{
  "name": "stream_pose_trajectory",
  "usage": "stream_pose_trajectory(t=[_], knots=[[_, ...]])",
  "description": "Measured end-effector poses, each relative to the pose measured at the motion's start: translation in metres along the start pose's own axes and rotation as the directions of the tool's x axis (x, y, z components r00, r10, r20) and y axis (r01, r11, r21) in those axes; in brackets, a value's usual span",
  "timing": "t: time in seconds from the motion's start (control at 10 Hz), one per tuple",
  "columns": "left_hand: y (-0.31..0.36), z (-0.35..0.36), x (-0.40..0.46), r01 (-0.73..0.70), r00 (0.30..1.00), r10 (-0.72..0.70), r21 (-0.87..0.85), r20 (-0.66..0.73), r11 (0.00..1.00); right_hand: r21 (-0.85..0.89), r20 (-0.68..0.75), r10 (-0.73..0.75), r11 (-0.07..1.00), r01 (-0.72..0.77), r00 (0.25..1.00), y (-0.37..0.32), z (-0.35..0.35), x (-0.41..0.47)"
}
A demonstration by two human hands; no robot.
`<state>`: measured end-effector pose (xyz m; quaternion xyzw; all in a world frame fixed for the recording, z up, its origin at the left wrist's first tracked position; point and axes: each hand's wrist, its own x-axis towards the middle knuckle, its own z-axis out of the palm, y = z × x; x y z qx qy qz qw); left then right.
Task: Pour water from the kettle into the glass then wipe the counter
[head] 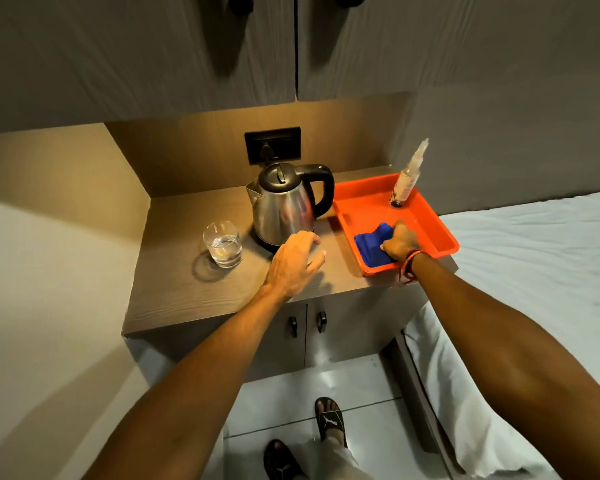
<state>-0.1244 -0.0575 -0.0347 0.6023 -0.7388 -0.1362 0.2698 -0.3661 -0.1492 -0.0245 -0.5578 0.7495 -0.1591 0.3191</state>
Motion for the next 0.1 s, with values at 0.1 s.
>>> stream_pose_trajectory(t=[0.1], knots=[[0.0000, -0.0115, 0.0030, -0.020, 0.998, 0.023, 0.049, -0.061, 0.999, -0.093, -0.114, -0.044, 0.995, 0.033, 0.993, -0.0105, -0.0039, -0.0074]])
